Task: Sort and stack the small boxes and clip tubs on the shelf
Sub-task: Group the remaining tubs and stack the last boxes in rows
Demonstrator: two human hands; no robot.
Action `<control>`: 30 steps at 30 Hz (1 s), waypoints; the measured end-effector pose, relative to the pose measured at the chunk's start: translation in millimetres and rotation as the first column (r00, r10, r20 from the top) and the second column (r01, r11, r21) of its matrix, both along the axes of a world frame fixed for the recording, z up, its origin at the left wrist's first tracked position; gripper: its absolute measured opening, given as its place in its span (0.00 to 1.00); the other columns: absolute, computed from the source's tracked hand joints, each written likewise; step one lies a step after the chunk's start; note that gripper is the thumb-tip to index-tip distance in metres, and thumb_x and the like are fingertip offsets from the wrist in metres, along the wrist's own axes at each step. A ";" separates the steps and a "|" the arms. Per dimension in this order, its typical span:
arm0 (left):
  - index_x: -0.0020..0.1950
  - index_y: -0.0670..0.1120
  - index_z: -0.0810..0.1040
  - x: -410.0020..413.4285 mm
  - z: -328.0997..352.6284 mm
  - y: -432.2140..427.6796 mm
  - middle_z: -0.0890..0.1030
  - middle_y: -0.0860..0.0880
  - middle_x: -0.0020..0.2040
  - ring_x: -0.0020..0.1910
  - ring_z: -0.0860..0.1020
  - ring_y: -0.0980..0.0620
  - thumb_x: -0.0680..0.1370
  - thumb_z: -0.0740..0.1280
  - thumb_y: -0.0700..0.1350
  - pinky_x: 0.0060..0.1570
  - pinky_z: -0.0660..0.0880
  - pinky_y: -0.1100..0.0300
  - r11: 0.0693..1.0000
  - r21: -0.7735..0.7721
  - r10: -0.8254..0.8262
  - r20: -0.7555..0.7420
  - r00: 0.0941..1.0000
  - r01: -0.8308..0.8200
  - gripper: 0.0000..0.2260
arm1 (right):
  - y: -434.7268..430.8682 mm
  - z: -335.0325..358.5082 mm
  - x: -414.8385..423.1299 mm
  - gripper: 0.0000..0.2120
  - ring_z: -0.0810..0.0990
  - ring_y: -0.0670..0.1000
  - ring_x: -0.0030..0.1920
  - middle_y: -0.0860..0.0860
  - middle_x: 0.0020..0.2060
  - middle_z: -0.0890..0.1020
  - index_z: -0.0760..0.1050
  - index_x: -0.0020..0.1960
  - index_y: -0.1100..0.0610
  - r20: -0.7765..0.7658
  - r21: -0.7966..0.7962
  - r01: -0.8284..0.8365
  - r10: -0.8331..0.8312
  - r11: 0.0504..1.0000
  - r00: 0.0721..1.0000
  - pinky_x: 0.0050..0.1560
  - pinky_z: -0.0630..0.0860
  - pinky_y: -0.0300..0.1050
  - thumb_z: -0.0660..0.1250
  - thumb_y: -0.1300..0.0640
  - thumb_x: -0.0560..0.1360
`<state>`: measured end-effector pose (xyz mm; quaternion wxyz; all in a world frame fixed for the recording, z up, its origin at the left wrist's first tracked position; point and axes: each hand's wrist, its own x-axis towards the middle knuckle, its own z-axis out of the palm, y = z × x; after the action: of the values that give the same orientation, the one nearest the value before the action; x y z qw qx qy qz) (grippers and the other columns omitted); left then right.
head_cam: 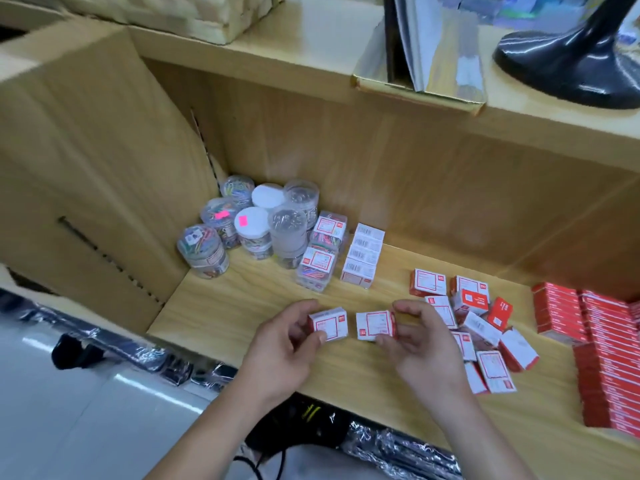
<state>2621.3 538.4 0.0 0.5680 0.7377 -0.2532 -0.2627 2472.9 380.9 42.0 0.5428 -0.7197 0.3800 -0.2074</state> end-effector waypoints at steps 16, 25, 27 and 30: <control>0.60 0.57 0.82 11.8 -4.9 1.9 0.78 0.55 0.53 0.45 0.82 0.53 0.74 0.75 0.38 0.47 0.81 0.53 0.989 -0.056 -0.114 0.286 0.951 0.135 0.19 | -11.2 6.1 38.0 0.20 0.79 0.45 0.54 0.40 0.51 0.79 0.79 0.59 0.46 -0.265 -0.521 -0.281 0.160 0.806 0.951 0.57 0.76 0.42 0.77 0.58 0.70; 0.51 0.55 0.79 10.2 8.0 -28.0 0.78 0.57 0.42 0.41 0.78 0.55 0.75 0.68 0.50 0.37 0.77 0.54 0.983 0.180 -0.074 0.559 0.826 -0.034 0.06 | -3.8 -5.5 33.7 0.10 0.76 0.44 0.40 0.46 0.36 0.76 0.80 0.42 0.48 -0.326 -0.363 -0.223 0.100 0.905 0.940 0.41 0.71 0.32 0.65 0.62 0.67; 0.45 0.52 0.77 10.8 8.2 -35.4 0.78 0.55 0.41 0.40 0.79 0.51 0.76 0.67 0.52 0.33 0.76 0.54 0.968 0.231 -0.070 0.617 0.784 -0.095 0.04 | -2.7 -8.4 39.7 0.03 0.75 0.45 0.39 0.47 0.36 0.74 0.78 0.42 0.48 -0.360 -0.365 -0.223 0.084 0.904 0.929 0.41 0.72 0.38 0.69 0.53 0.68; 0.46 0.53 0.77 10.3 7.0 -39.9 0.78 0.54 0.41 0.40 0.80 0.50 0.78 0.66 0.55 0.31 0.75 0.54 0.955 0.277 -0.102 0.646 0.756 -0.108 0.07 | -4.3 -12.8 51.1 0.10 0.72 0.46 0.37 0.45 0.37 0.72 0.79 0.48 0.49 -0.389 -0.383 -0.185 0.023 0.905 0.921 0.40 0.67 0.40 0.73 0.45 0.72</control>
<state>2631.5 498.5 7.0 0.3267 0.8597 -0.3919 -0.0227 2524.0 376.7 29.2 0.3062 -0.8636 0.3847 -0.1115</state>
